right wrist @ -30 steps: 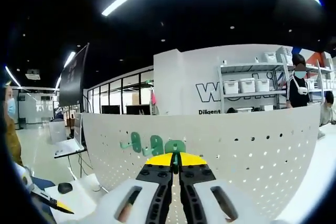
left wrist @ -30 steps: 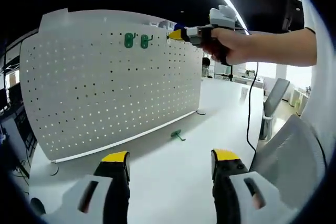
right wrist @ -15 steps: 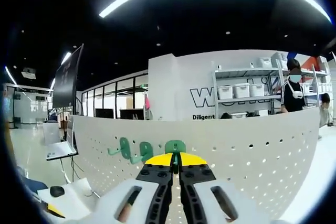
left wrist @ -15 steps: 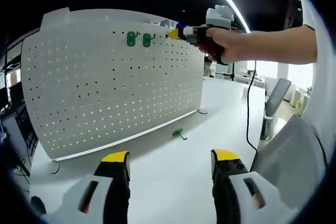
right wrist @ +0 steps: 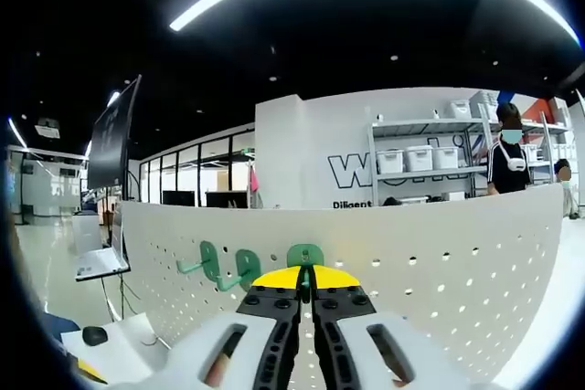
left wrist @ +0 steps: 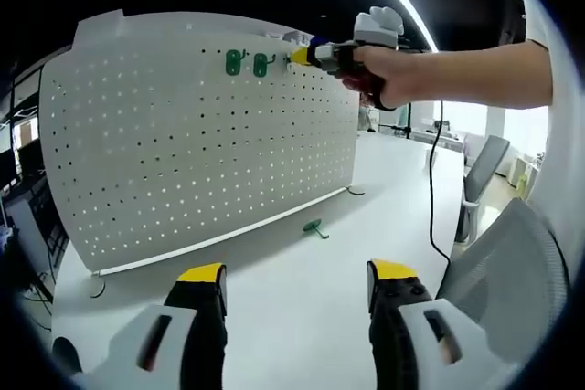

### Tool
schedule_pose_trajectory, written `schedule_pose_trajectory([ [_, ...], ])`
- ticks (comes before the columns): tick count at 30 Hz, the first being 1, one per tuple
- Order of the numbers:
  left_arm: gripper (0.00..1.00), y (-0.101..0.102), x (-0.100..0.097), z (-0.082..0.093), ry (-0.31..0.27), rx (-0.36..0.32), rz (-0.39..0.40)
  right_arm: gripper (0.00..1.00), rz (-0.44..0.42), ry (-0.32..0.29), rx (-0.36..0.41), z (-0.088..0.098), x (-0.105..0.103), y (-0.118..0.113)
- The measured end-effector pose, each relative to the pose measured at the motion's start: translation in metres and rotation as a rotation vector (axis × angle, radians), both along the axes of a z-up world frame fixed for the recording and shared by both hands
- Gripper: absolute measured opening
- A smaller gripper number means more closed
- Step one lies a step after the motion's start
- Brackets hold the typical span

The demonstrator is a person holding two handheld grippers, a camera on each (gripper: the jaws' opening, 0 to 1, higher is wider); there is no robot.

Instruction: Insert the hook assembly into the mounting plate slot until the hook locks in place.

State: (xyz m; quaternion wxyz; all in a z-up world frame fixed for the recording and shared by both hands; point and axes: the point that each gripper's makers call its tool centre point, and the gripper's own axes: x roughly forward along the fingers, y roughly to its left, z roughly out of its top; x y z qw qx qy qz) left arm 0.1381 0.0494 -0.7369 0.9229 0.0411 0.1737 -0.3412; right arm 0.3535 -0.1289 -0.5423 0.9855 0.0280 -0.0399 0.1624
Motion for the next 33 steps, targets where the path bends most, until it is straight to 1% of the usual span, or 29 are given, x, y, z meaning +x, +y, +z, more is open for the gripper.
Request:
schedule_pose_trajectory([
  [3,0.63,-0.0011,-0.0001,0.0003,0.005,-0.013,0.000,0.00,0.003,-0.001,-0.001,-0.0007,0.0012,0.0014],
  [14,0.63,0.0003,0.0015,-0.0019,0.016,-0.010,0.005,0.00,-0.004,0.007,0.010,-0.0045,0.0060,0.0027],
  [19,0.63,-0.0001,0.0028,0.0004,0.011,-0.011,0.004,0.00,-0.018,0.012,0.013,-0.0063,0.0063,0.0025],
  [25,0.62,0.0010,0.0027,-0.0028,0.019,-0.009,0.005,0.01,-0.060,0.002,-0.008,-0.0079,0.0072,0.0058],
  [27,0.62,0.0024,0.0023,-0.0047,0.024,-0.006,0.007,0.01,-0.088,-0.003,-0.022,-0.0081,0.0082,0.0053],
  [28,0.62,0.0033,0.0022,-0.0050,0.025,-0.007,0.010,0.01,-0.106,-0.008,-0.048,-0.0075,0.0085,0.0056],
  [29,0.62,0.0037,0.0022,-0.0047,0.025,-0.009,0.012,0.01,-0.115,-0.005,-0.043,-0.0076,0.0088,0.0066],
  [31,0.62,0.0046,0.0022,-0.0044,0.024,-0.008,0.015,0.01,-0.148,-0.011,-0.064,-0.0083,0.0091,0.0062],
  [33,0.62,0.0056,0.0024,-0.0046,0.025,-0.009,0.018,0.01,-0.174,-0.008,-0.045,-0.0096,0.0091,0.0057],
])
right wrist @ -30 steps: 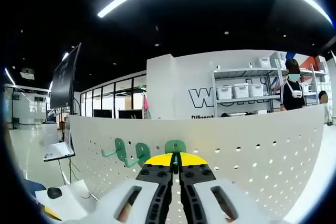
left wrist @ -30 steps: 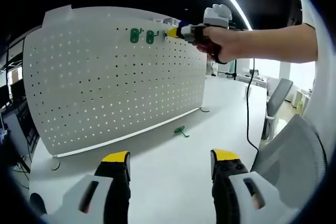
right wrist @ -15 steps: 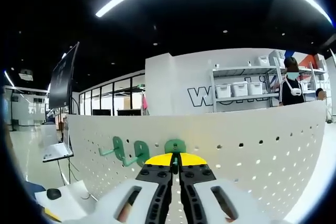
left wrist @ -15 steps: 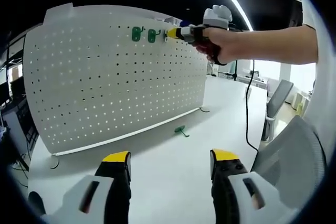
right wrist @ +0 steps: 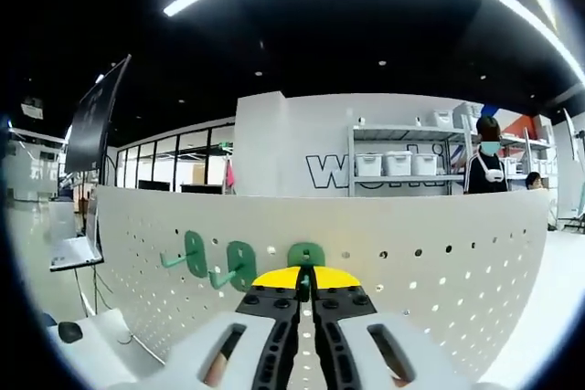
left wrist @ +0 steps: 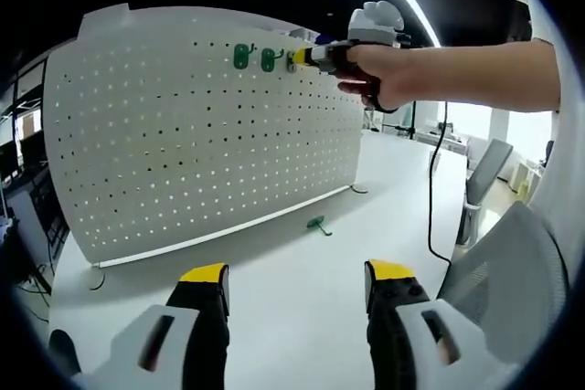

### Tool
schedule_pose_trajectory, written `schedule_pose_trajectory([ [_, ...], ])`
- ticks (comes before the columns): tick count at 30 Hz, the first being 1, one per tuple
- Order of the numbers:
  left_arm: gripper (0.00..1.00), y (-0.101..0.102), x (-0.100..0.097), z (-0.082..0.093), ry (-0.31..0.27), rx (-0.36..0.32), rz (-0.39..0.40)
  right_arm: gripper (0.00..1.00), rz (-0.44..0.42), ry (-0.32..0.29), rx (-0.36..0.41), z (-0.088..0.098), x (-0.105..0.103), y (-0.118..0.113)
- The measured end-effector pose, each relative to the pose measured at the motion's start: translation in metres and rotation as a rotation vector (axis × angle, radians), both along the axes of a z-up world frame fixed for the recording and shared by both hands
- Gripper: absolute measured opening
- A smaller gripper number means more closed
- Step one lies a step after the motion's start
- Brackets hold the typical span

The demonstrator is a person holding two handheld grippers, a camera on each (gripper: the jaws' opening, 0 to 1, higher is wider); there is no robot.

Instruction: Insert the hook assembly into the mounting plate slot until the hook locks in place.

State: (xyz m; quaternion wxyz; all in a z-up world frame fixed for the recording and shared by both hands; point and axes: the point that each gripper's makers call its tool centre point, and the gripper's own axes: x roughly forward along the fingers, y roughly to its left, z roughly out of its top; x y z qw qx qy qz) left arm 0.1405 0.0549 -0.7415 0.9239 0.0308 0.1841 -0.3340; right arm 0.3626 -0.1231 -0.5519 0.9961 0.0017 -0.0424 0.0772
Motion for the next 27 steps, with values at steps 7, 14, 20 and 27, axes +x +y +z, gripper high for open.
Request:
schedule_pose_trajectory([
  [7,0.62,-0.0013,0.0005,0.0012,0.002,-0.015,0.008,0.01,-0.010,0.000,0.003,0.0000,0.0000,-0.0016],
  [14,0.61,-0.0041,-0.0017,-0.0005,0.008,-0.015,-0.002,0.02,-0.028,0.019,0.039,-0.0025,-0.0003,-0.0020],
  [20,0.60,-0.0033,-0.0026,-0.0024,0.014,-0.021,0.000,0.03,-0.032,0.037,0.084,-0.0048,-0.0007,-0.0017],
  [27,0.60,-0.0057,-0.0028,-0.0022,0.016,-0.030,-0.005,0.03,-0.019,0.043,0.090,-0.0064,-0.0012,-0.0011],
])
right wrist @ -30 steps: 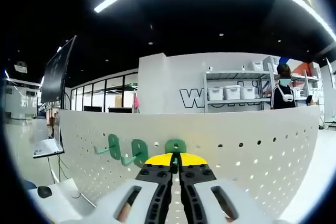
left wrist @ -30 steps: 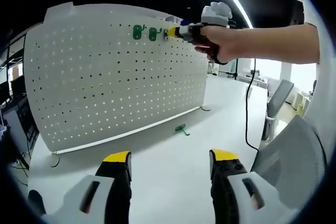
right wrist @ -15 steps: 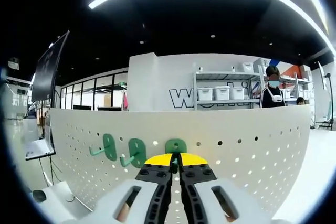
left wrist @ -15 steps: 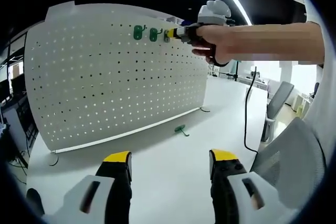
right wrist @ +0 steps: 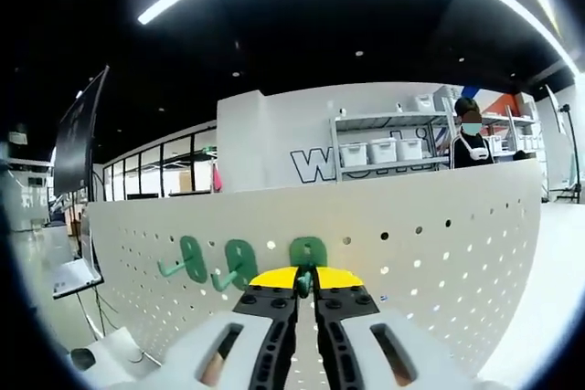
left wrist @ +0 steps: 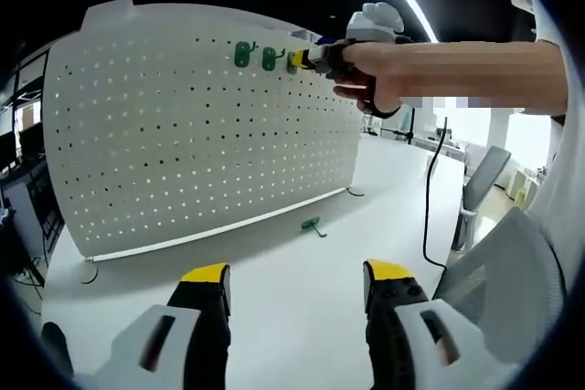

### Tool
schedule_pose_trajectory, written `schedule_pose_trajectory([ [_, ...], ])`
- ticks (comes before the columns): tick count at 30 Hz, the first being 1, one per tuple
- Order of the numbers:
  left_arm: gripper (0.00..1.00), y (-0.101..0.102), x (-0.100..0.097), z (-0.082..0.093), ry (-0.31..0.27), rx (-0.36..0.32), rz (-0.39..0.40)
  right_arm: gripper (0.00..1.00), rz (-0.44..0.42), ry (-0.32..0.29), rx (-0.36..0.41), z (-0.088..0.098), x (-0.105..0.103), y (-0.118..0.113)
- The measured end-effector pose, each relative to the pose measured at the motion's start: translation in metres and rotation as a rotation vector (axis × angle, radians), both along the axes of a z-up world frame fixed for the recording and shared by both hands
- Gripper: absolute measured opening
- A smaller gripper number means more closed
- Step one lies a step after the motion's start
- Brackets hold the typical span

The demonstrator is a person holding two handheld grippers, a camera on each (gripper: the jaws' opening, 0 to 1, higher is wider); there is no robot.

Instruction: Insert the hook assembly into the mounting plate slot until the hook locks in place.

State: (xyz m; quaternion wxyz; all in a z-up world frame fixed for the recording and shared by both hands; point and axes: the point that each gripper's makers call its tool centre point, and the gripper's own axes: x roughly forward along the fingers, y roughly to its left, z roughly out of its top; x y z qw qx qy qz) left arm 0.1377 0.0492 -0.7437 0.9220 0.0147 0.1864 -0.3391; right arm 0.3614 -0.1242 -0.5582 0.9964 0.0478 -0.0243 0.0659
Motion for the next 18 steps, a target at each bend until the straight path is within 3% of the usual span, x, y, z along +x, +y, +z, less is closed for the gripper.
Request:
schedule_pose_trajectory([
  [9,0.61,-0.002,0.001,-0.002,0.003,0.001,-0.010,0.09,0.036,0.005,-0.023,-0.005,-0.005,-0.001],
  [18,0.61,-0.003,0.001,-0.002,0.004,-0.003,-0.016,0.27,0.130,0.008,-0.057,-0.014,-0.010,0.005],
])
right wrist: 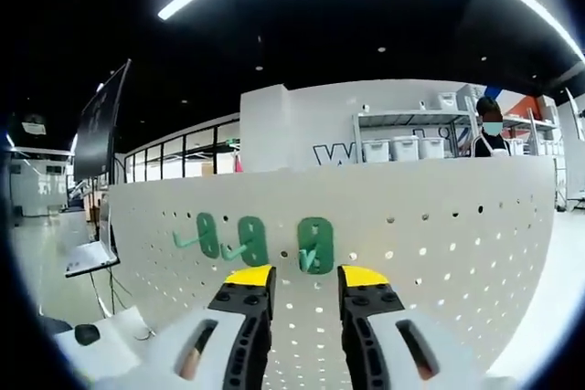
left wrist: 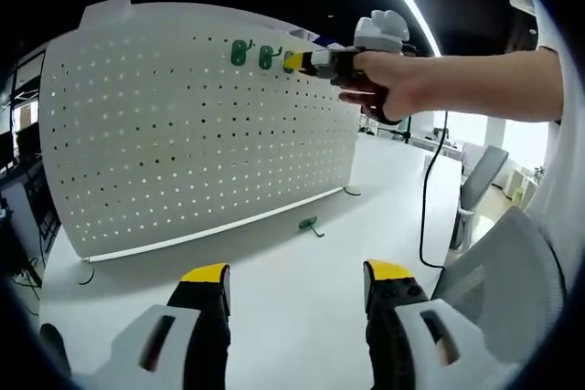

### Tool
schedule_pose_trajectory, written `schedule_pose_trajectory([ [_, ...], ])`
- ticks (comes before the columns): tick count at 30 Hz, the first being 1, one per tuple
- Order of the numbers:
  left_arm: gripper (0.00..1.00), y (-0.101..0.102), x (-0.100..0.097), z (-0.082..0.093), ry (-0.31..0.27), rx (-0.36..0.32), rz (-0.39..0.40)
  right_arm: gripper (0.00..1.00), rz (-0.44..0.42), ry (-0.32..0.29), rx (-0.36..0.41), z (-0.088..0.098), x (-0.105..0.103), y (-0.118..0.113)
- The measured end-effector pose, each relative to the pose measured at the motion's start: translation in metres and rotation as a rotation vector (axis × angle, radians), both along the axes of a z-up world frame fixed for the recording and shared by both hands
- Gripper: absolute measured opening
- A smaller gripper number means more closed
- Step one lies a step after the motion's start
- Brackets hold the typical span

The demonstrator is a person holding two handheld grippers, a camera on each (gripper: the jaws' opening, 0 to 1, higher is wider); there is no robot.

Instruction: Insert the hook assembly into the mounting plate slot until the hook locks in place.

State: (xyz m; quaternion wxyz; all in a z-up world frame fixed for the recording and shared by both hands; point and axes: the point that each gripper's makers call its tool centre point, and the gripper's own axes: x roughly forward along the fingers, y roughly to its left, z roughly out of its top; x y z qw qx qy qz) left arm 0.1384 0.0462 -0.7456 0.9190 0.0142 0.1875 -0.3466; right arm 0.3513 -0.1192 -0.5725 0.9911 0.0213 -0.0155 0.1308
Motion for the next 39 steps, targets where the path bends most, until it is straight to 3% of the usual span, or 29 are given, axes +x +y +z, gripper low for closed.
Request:
schedule_pose_trajectory([
  [9,0.61,0.001,-0.001,-0.001,0.004,0.003,0.003,0.42,0.116,-0.034,0.038,0.003,-0.009,0.008],
  [21,0.61,-0.001,-0.002,0.001,0.004,0.007,0.003,0.43,0.163,-0.035,0.044,0.001,-0.016,0.008],
  [39,0.61,0.001,-0.001,0.003,-0.004,0.015,0.007,0.45,0.263,-0.018,-0.003,-0.017,-0.053,-0.001],
])
